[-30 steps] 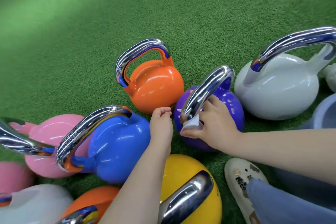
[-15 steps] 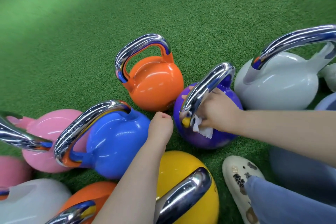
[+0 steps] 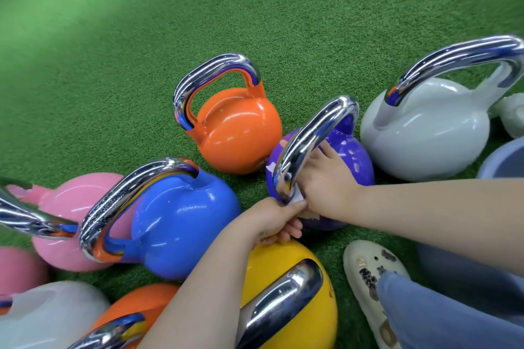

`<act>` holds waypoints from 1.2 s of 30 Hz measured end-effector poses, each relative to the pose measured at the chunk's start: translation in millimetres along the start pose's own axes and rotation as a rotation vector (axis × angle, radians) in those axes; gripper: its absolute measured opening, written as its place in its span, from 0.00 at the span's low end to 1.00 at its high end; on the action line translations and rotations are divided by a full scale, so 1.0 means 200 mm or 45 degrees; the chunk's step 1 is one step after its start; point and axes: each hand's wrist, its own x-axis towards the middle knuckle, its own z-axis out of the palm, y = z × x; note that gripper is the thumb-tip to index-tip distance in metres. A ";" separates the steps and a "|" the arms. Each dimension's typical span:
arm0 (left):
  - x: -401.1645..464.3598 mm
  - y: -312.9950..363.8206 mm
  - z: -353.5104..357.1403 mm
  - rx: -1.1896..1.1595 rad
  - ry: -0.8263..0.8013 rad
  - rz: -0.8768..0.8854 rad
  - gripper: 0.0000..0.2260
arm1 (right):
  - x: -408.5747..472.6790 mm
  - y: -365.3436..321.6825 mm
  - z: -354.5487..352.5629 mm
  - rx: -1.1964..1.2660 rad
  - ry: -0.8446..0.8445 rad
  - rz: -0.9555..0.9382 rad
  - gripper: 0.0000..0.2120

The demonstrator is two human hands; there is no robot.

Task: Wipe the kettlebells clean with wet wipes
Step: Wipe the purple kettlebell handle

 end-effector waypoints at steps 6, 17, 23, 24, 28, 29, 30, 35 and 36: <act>0.00 -0.01 0.00 -0.002 0.073 0.063 0.20 | -0.06 0.01 -0.02 0.115 0.159 -0.007 0.14; 0.01 -0.04 -0.01 -0.168 0.102 -0.064 0.16 | -0.17 -0.01 -0.06 0.225 0.117 0.100 0.20; 0.05 -0.06 -0.04 -0.373 0.411 0.138 0.15 | -0.17 0.01 -0.09 0.272 0.196 0.083 0.11; 0.05 -0.07 -0.04 -0.385 0.443 0.200 0.15 | -0.17 0.01 -0.09 0.312 0.190 0.080 0.09; 0.05 -0.07 -0.07 -0.489 0.479 0.398 0.09 | -0.15 0.03 -0.11 0.510 0.067 0.174 0.07; 0.05 -0.08 -0.07 -0.487 0.463 0.429 0.09 | -0.15 0.03 -0.11 0.534 0.033 0.203 0.08; 0.05 -0.09 -0.08 -0.481 0.435 0.457 0.09 | -0.15 0.03 -0.12 0.549 0.004 0.227 0.08; 0.05 -0.09 -0.06 -0.377 0.407 0.578 0.13 | -0.14 0.03 -0.17 0.605 -0.083 0.304 0.10; 0.05 -0.08 -0.05 -0.382 0.417 0.600 0.14 | -0.14 0.03 -0.18 0.626 -0.081 0.319 0.10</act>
